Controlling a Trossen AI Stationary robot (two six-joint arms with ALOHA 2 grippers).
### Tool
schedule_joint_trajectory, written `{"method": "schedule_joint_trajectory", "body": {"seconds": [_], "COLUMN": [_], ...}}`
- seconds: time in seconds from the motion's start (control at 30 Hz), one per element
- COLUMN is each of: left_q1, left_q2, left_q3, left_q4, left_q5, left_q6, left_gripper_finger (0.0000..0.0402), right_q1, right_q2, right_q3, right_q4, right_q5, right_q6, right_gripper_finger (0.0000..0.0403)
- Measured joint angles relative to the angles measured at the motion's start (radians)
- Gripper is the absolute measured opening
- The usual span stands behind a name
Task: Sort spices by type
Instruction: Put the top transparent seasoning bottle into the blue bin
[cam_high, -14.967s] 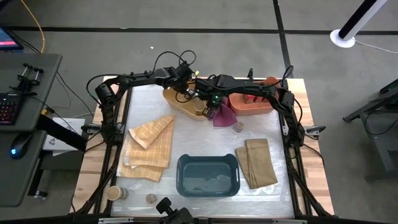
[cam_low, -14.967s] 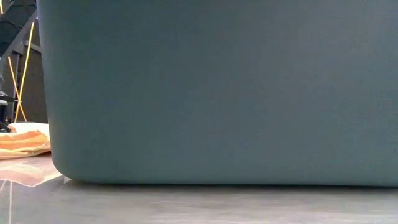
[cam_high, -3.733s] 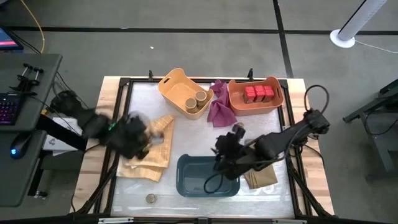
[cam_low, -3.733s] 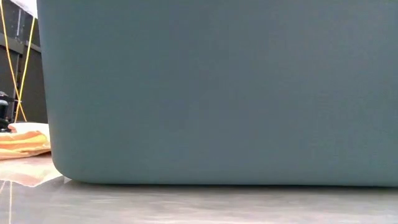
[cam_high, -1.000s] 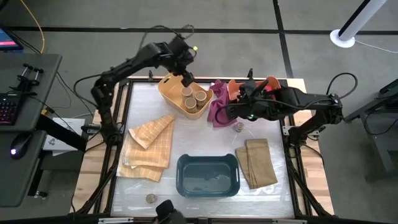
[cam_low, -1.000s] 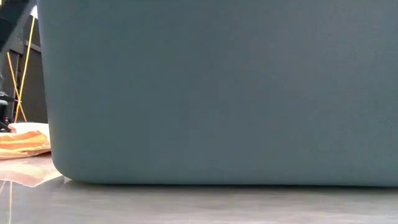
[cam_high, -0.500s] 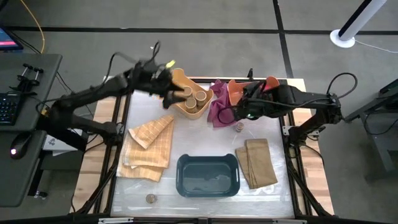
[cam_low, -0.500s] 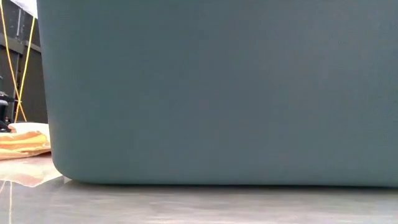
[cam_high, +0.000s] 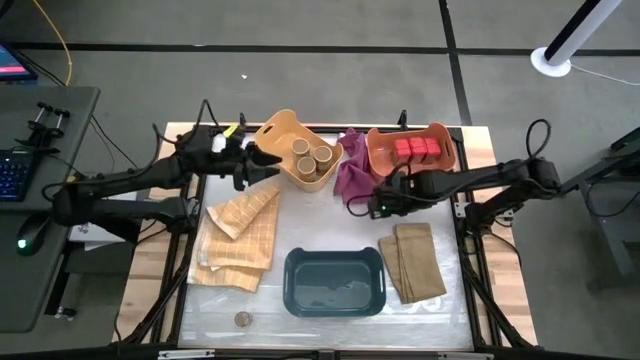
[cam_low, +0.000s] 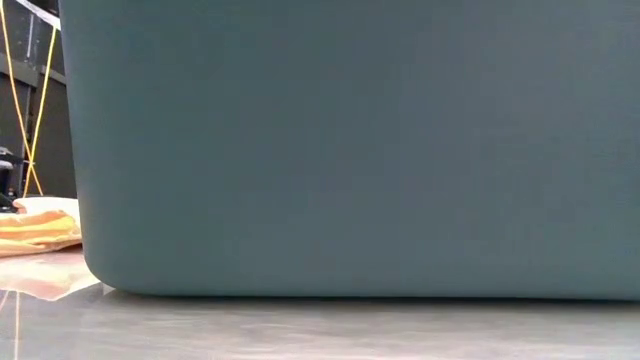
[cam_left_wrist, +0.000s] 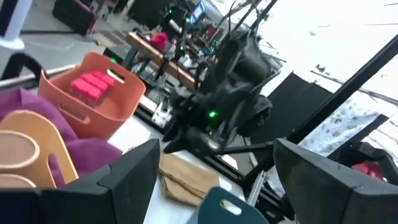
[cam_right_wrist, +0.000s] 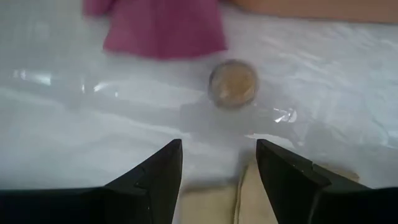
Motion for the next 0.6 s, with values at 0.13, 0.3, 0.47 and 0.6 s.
{"method": "schedule_joint_trajectory", "body": {"seconds": [0.13, 0.3, 0.47, 0.6], "left_q1": [0.013, 0.016, 0.016, 0.016], "left_q2": [0.001, 0.004, 0.004, 0.004], "left_q3": [0.004, 0.004, 0.004, 0.004], "left_q4": [0.031, 0.034, 0.034, 0.034], "left_q5": [-0.001, 0.000, 0.000, 0.000], "left_q6": [0.007, -0.014, -0.030, -0.055], "left_gripper_finger": [0.0300, 0.0300, 0.0300, 0.0300], "right_q1": [-0.054, -0.102, -0.119, -0.128], "right_q2": [0.000, 0.039, 0.097, 0.121], "right_q3": [-0.042, -0.048, -0.048, -0.048], "right_q4": [0.043, 0.057, 0.076, 0.076], "right_q5": [0.034, 0.035, 0.034, 0.037], "right_q6": [0.026, -0.012, -0.034, -0.027], "right_gripper_finger": [0.0201, 0.0201, 0.0201, 0.0201]}}
